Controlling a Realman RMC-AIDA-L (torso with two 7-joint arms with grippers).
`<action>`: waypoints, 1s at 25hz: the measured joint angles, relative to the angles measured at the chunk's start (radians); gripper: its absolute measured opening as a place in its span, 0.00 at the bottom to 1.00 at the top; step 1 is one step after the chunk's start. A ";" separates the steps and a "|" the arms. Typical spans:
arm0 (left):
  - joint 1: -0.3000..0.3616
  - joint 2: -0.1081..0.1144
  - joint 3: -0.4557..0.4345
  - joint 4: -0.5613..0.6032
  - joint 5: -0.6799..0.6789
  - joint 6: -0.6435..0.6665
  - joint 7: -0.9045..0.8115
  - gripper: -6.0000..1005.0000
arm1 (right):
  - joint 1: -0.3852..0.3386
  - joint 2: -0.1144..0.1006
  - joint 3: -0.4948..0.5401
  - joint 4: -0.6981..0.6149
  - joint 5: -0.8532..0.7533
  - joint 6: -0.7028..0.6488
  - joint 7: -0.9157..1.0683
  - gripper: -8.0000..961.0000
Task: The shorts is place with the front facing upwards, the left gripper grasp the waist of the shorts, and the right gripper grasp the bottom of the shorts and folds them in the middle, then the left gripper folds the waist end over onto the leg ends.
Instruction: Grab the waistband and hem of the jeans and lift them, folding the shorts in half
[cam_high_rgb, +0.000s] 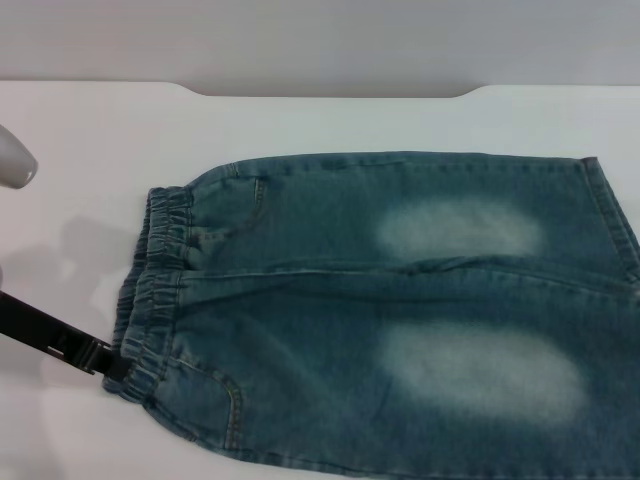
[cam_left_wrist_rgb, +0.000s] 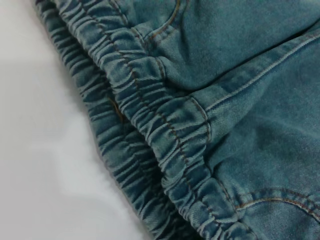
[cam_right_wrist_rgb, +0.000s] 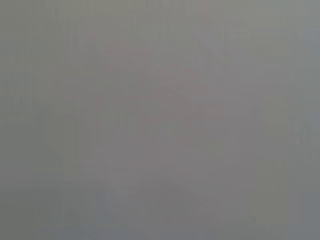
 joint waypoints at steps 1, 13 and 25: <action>0.000 0.000 0.000 0.000 0.000 0.000 0.000 0.27 | -0.001 0.000 0.000 0.000 0.001 0.000 0.001 0.58; -0.002 -0.003 -0.007 0.009 -0.004 -0.019 -0.001 0.04 | -0.025 -0.016 -0.013 -0.058 -0.036 -0.001 0.235 0.58; -0.035 0.000 -0.025 0.011 -0.009 -0.100 0.000 0.04 | -0.011 -0.062 -0.010 -0.642 -0.718 -0.099 1.107 0.58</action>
